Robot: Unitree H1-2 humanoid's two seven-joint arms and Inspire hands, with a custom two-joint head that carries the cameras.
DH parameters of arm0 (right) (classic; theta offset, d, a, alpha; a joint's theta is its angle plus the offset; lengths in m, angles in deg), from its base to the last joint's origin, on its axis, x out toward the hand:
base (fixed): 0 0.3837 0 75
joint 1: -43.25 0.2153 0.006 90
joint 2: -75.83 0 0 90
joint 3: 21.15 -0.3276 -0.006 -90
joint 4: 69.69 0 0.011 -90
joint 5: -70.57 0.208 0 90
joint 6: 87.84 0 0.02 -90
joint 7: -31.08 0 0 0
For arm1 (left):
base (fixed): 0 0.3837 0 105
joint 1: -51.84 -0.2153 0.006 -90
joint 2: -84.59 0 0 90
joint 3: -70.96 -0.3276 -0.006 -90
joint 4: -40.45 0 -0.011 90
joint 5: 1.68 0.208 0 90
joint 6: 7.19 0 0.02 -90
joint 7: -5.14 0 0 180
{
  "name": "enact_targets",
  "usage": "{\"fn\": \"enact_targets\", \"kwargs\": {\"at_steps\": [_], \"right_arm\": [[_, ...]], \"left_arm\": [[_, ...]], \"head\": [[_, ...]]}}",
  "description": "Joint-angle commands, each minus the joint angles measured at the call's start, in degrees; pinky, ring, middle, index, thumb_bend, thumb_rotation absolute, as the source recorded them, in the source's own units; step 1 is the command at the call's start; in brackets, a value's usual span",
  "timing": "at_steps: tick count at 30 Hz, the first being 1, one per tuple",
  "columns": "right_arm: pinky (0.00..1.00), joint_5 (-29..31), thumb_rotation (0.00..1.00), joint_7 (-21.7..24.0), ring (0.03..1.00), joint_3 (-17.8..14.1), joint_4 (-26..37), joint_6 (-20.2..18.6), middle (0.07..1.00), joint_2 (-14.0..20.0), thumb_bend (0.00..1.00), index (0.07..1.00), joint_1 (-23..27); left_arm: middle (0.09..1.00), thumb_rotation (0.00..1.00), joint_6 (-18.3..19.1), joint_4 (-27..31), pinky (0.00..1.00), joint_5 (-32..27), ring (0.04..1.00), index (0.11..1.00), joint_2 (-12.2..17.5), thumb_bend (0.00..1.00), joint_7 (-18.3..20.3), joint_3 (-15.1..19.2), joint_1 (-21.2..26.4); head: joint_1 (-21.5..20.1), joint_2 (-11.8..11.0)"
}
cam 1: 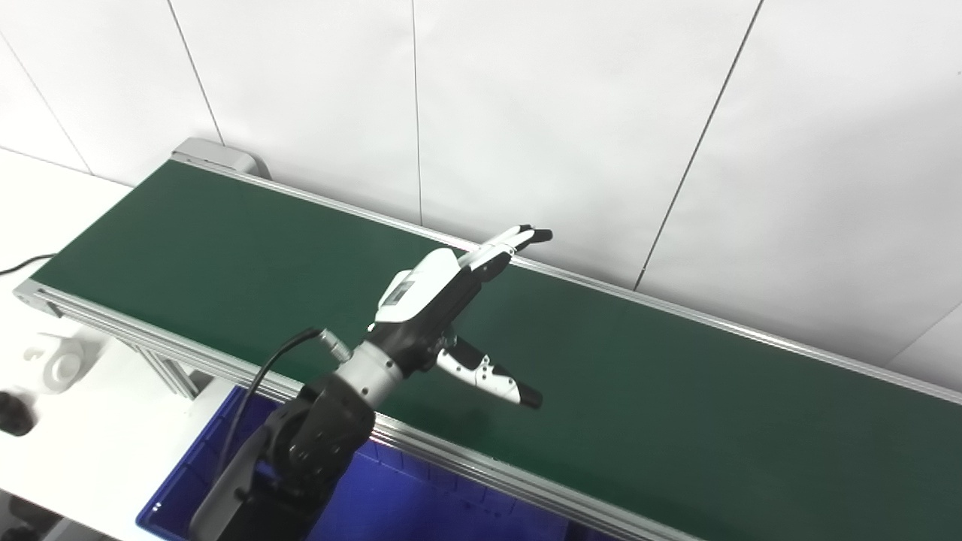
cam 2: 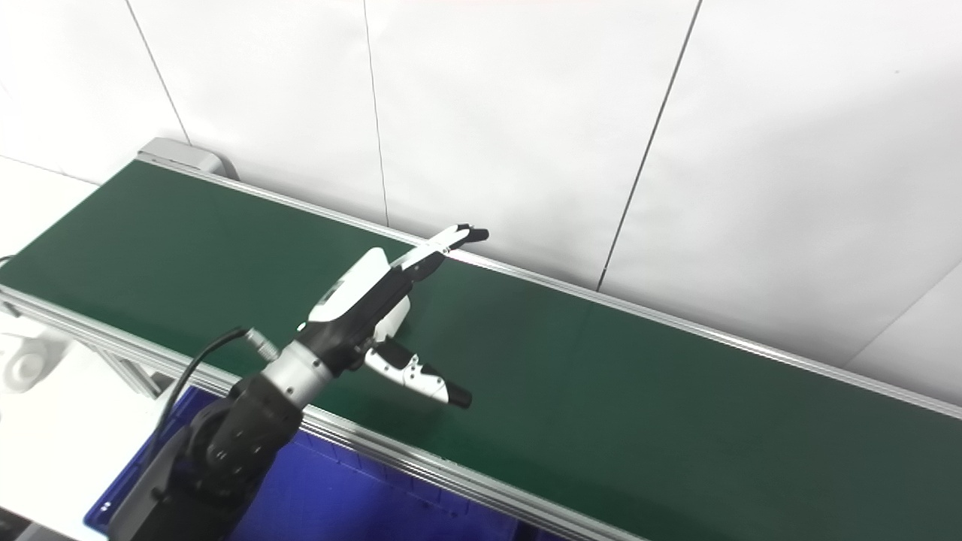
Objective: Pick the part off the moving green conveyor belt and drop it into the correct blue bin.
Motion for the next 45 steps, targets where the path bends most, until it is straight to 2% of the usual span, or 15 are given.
{"fn": "enact_targets", "kwargs": {"at_steps": [1, 5, 10, 13, 16, 19, 25, 32, 34, 37, 40, 42, 43, 44, 45], "right_arm": [[0.94, 0.5, 0.38, -0.4, 0.936, 0.3, 1.0, 3.3, 0.969, 0.6, 0.89, 1.000, 0.4], [1.00, 0.6, 0.38, -0.3, 0.961, 0.4, 1.0, 3.3, 0.979, 0.8, 0.88, 1.000, 0.6], [0.97, 1.1, 0.38, -0.2, 0.950, 0.2, 0.5, 3.3, 0.970, 0.9, 0.89, 1.000, 1.1], [1.00, 1.4, 0.34, -0.1, 0.960, 0.3, 0.0, 3.3, 0.970, 0.8, 0.88, 1.000, 1.6], [0.97, 1.2, 0.37, -0.4, 0.941, 0.5, -0.5, 3.3, 0.965, 0.7, 0.88, 1.000, 2.0], [0.98, 2.3, 0.34, 0.4, 0.939, 0.2, -0.8, 3.3, 0.962, 0.3, 0.88, 1.000, 2.2], [0.99, 1.6, 0.35, -0.6, 0.936, 0.9, -0.7, 3.3, 0.963, 0.4, 0.87, 1.000, 2.6], [1.00, 2.1, 0.37, -0.1, 0.941, 0.6, -0.2, 3.3, 0.965, 0.3, 0.88, 1.000, 2.6], [0.97, 1.2, 0.38, -1.5, 0.931, 1.2, -0.7, 3.3, 0.957, 0.5, 0.88, 1.000, 2.9], [0.96, 0.6, 0.39, -2.6, 0.924, 1.5, -1.1, 3.3, 0.948, 0.6, 0.88, 1.000, 3.2], [0.99, 1.6, 0.38, -2.5, 0.938, 1.5, -0.8, 3.3, 0.958, 0.6, 0.88, 1.000, 3.0], [0.98, 1.8, 0.37, -2.5, 0.941, 1.5, -0.6, 3.3, 0.962, 0.6, 0.88, 1.000, 2.9], [0.97, 1.8, 0.37, -2.5, 0.941, 1.5, -0.6, 3.3, 0.967, 0.6, 0.88, 1.000, 2.8], [0.96, 1.8, 0.38, -2.5, 0.941, 1.4, -0.6, 3.3, 0.970, 0.6, 0.88, 1.000, 2.7], [0.93, 1.9, 0.39, -2.3, 0.932, 1.3, -0.4, 3.3, 0.968, 0.5, 0.88, 1.000, 2.6]], "left_arm": [[0.978, 0.27, 0.7, -0.6, 0.83, 2.5, 0.917, 0.932, 0.5, 0.87, -1.4, 0.5, 2.6], [0.987, 0.26, 2.5, -4.5, 0.83, 6.2, 0.921, 0.934, 0.5, 0.87, -2.0, 0.5, 4.9], [0.989, 0.25, 3.3, -10.3, 0.83, 8.8, 0.924, 0.927, 0.7, 0.87, -3.3, 0.0, 8.1], [0.989, 0.22, 3.5, -13.4, 0.86, 10.4, 0.929, 0.921, 0.9, 0.89, -3.9, -0.5, 9.6], [0.986, 0.19, 3.9, -17.4, 0.93, 13.1, 0.947, 0.919, 1.7, 0.90, -4.3, -1.6, 11.5], [0.992, 0.16, 4.0, -20.4, 0.96, 14.3, 0.963, 0.920, 2.5, 0.90, -4.6, -2.2, 12.7], [1.000, 0.08, 8.0, -21.7, 1.00, 17.9, 0.998, 0.923, 4.8, 0.88, -0.6, -4.9, 14.3], [1.000, 0.01, 10.2, -22.3, 1.00, 20.3, 1.000, 0.917, 6.3, 0.89, 2.8, -7.9, 15.6], [1.000, 0.00, 11.7, -22.4, 1.00, 21.6, 1.000, 0.910, 6.7, 0.87, 5.3, -9.3, 16.2], [0.965, 0.00, 12.9, -23.2, 0.93, 22.1, 0.957, 0.863, 6.8, 0.83, 8.2, -10.9, 17.3], [0.825, 0.00, 12.8, -25.4, 0.54, 21.1, 0.705, 0.781, 5.7, 0.70, 7.8, -11.1, 18.2], [0.766, 0.00, 12.0, -26.7, 0.46, 19.6, 0.622, 0.733, 4.6, 0.64, 6.2, -10.6, 18.4], [0.614, 0.00, 11.5, -27.2, 0.40, 18.8, 0.500, 0.640, 4.0, 0.57, 5.2, -10.3, 18.4], [0.519, 0.00, 10.7, -27.9, 0.37, 18.0, 0.434, 0.582, 3.4, 0.52, 4.0, -10.2, 18.5], [0.481, 0.00, 10.1, -28.3, 0.37, 17.4, 0.409, 0.549, 2.9, 0.51, 3.1, -10.2, 18.5]], "head": [[0.0, 0.1], [0.4, -0.4], [1.4, -0.9], [2.0, -1.3], [1.8, -1.5], [1.6, -1.7], [1.3, -1.5], [1.1, -1.2], [1.1, -1.1], [1.1, -1.0], [1.5, -0.9], [1.5, -0.9], [1.5, -0.9], [1.5, -0.9], [1.5, -0.9]]}}
